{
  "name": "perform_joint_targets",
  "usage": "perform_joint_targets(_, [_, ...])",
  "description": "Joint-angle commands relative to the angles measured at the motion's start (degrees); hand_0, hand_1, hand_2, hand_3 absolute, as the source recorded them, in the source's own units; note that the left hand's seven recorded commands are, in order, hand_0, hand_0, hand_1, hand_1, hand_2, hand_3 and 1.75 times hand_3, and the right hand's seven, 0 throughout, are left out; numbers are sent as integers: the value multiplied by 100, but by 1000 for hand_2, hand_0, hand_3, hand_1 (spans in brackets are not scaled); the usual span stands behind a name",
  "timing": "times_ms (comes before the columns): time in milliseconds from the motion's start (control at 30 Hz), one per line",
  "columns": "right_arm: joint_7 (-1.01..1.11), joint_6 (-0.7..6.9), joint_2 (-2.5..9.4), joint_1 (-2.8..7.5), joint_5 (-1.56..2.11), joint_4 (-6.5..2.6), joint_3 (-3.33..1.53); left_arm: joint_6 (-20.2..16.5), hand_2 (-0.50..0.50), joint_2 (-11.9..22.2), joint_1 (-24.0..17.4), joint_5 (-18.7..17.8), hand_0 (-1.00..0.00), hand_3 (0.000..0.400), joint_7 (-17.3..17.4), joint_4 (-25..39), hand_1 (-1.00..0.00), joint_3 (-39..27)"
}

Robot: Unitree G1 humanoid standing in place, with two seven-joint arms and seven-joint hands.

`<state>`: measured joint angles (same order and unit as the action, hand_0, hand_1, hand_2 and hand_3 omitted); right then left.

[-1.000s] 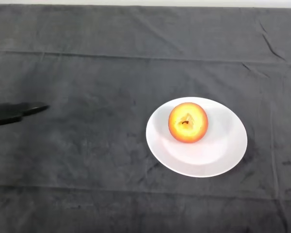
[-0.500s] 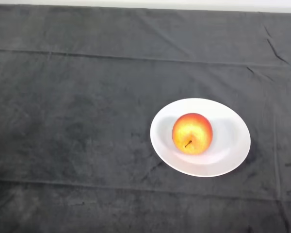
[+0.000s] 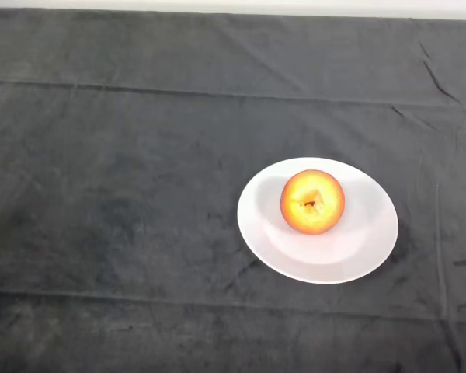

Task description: Move the apple to the plate

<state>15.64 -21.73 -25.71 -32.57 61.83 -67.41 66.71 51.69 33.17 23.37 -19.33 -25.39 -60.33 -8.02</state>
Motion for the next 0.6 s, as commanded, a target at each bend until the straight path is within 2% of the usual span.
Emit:
perform_joint_targets(33, [70, -61, -52, -151, 125, 103, 80, 153, 0, 134, 131, 182, 0, 0, -5, -269, 0, -182])
perform_joint_targets(600, [81, -65, -58, -156, 129, 88, 86, 277, 0, 73, 297, 376, 0, 0, 226, -647, 0, -440])
